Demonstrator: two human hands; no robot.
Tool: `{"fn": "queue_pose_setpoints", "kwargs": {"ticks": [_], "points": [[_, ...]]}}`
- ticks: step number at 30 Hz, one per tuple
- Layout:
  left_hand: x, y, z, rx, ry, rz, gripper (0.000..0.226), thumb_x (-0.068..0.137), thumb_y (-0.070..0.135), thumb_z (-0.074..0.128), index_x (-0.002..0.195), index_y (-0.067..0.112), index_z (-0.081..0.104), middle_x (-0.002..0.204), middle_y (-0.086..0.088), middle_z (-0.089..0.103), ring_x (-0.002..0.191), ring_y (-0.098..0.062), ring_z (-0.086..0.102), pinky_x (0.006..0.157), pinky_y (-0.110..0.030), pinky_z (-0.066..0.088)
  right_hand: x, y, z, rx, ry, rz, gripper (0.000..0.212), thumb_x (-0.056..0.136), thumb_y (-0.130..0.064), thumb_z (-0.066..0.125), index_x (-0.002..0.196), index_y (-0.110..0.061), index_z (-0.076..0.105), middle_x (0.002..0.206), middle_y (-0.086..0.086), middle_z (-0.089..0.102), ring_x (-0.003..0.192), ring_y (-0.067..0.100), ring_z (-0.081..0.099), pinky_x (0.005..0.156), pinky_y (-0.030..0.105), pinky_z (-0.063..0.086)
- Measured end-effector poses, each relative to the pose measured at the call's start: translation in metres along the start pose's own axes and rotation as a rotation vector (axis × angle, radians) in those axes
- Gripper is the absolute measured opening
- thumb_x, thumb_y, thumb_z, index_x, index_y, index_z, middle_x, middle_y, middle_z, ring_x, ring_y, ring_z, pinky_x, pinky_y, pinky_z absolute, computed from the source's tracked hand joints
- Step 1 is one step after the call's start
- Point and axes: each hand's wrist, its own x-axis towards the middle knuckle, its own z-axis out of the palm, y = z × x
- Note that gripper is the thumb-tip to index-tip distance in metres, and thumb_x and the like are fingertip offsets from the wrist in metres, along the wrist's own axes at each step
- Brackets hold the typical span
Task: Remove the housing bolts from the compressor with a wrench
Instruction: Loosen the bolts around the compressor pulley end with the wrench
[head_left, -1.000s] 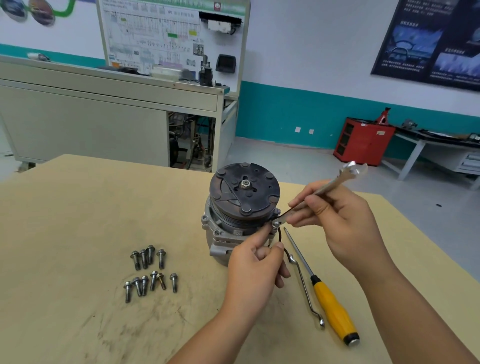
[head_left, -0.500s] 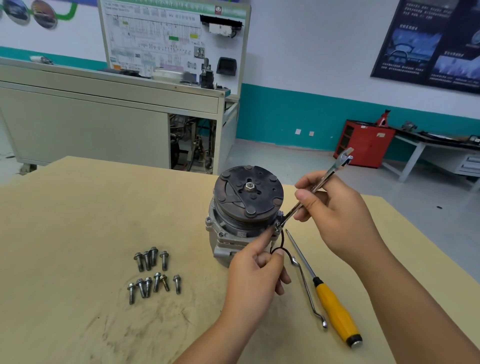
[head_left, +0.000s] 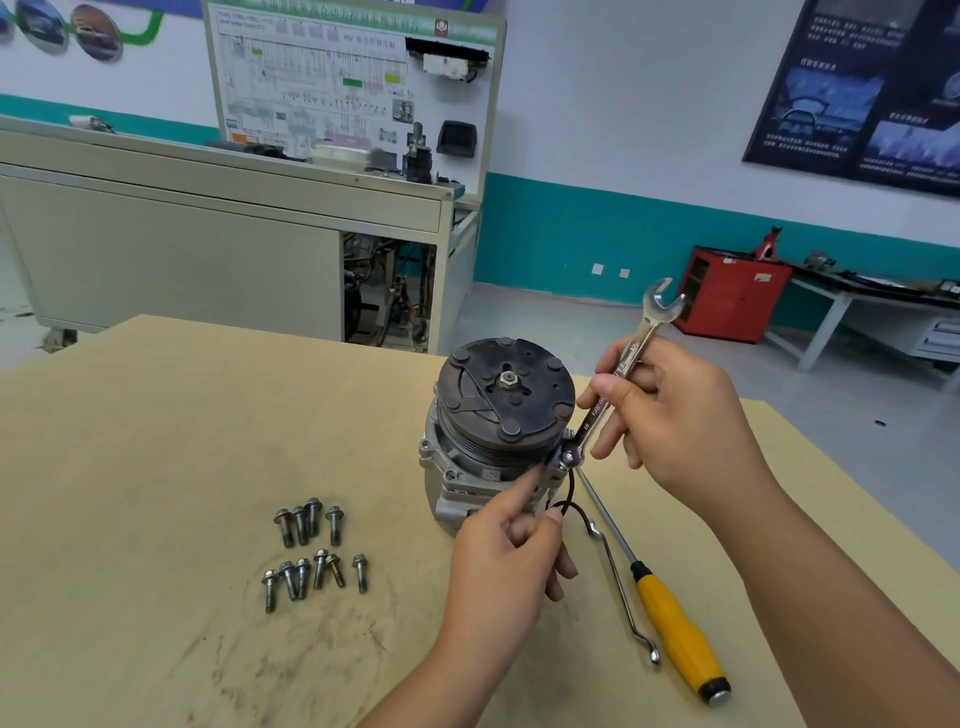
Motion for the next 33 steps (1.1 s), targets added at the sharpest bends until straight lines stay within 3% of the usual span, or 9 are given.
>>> {"fn": "queue_pose_setpoints", "kwargs": {"ticks": [8, 12, 14, 17, 19, 22, 26, 29, 33], "points": [[-0.001, -0.002, -0.006, 0.093, 0.062, 0.054, 0.043, 0.094, 0.007, 0.053, 0.112, 0.047, 0.052, 0.054, -0.002, 0.061, 0.040, -0.007, 0.047, 0.046, -0.017, 0.042, 0.005, -0.003, 0.002, 0.148, -0.171, 0.012, 0.025, 0.094, 0.003, 0.047, 0.081, -0.014, 0.061, 0.068, 0.006, 0.068, 0.054, 0.020, 0.066, 0.051, 0.023, 0.054], [0.000, -0.006, -0.016, 0.105, 0.299, 0.163, 0.026, 0.089, 0.007, 0.061, 0.100, 0.030, 0.066, 0.053, 0.003, 0.059, 0.044, -0.006, 0.050, 0.046, -0.014, 0.042, -0.001, -0.002, 0.001, 0.104, -0.170, -0.049, 0.021, 0.097, -0.013, 0.046, 0.080, -0.018, 0.057, 0.067, -0.004, 0.064, 0.055, 0.007, 0.057, 0.054, 0.014, 0.045], [0.001, -0.009, -0.023, 0.124, 0.439, 0.241, 0.024, 0.084, 0.008, 0.067, 0.093, 0.030, 0.065, 0.063, 0.009, 0.060, 0.056, -0.003, 0.054, 0.056, -0.013, 0.042, -0.002, -0.001, 0.003, 0.086, -0.165, -0.049, 0.021, 0.096, -0.019, 0.047, 0.077, -0.017, 0.056, 0.065, -0.007, 0.061, 0.055, 0.003, 0.052, 0.056, 0.011, 0.041], [0.004, -0.015, -0.031, 0.289, 0.563, 0.284, 0.040, 0.076, 0.023, 0.075, 0.105, 0.039, 0.052, 0.108, 0.014, 0.052, 0.102, -0.003, 0.049, 0.085, -0.021, 0.039, -0.003, -0.001, 0.002, 0.046, -0.153, -0.055, 0.021, 0.096, -0.019, 0.047, 0.078, -0.019, 0.056, 0.066, -0.009, 0.062, 0.055, 0.000, 0.052, 0.056, 0.011, 0.041], [0.007, -0.018, -0.036, 0.340, 0.515, 0.230, 0.065, 0.073, 0.030, 0.078, 0.120, 0.047, 0.037, 0.129, 0.015, 0.033, 0.120, 0.002, 0.032, 0.100, -0.024, 0.029, -0.004, 0.000, 0.000, -0.018, -0.142, -0.071, 0.019, 0.096, -0.017, 0.047, 0.083, -0.024, 0.059, 0.069, -0.006, 0.061, 0.056, 0.000, 0.055, 0.058, 0.011, 0.042], [0.011, -0.018, -0.038, 0.267, 0.346, 0.145, 0.083, 0.073, 0.035, 0.078, 0.123, 0.064, 0.018, 0.140, 0.020, 0.027, 0.120, 0.014, 0.028, 0.104, -0.023, 0.027, -0.005, 0.001, -0.004, -0.077, -0.104, -0.101, 0.023, 0.097, -0.015, 0.047, 0.093, -0.032, 0.061, 0.068, -0.006, 0.058, 0.060, -0.001, 0.056, 0.061, 0.009, 0.041], [0.016, -0.022, -0.041, 0.152, 0.296, 0.180, 0.079, 0.077, 0.024, 0.077, 0.124, 0.063, 0.027, 0.137, 0.020, 0.046, 0.125, 0.002, 0.045, 0.108, -0.034, 0.039, -0.007, 0.005, -0.009, 0.046, -0.008, -0.073, 0.029, 0.094, -0.004, 0.051, 0.090, -0.030, 0.064, 0.064, 0.005, 0.065, 0.052, 0.009, 0.062, 0.055, 0.015, 0.049], [0.018, -0.025, -0.042, 0.122, 0.299, 0.209, 0.076, 0.078, 0.020, 0.078, 0.122, 0.061, 0.033, 0.130, 0.028, 0.050, 0.120, 0.008, 0.048, 0.105, -0.031, 0.042, -0.007, 0.009, -0.009, 0.156, 0.013, -0.019, 0.026, 0.093, 0.002, 0.050, 0.084, -0.020, 0.061, 0.072, 0.003, 0.068, 0.056, 0.019, 0.067, 0.054, 0.023, 0.055], [0.017, -0.024, -0.041, 0.111, 0.318, 0.199, 0.073, 0.077, 0.021, 0.078, 0.120, 0.061, 0.034, 0.128, 0.031, 0.049, 0.117, 0.015, 0.046, 0.102, -0.027, 0.041, -0.006, 0.009, -0.004, 0.154, -0.035, -0.035, 0.020, 0.094, 0.000, 0.047, 0.085, -0.017, 0.054, 0.079, -0.001, 0.068, 0.065, 0.015, 0.068, 0.061, 0.022, 0.055]]}}
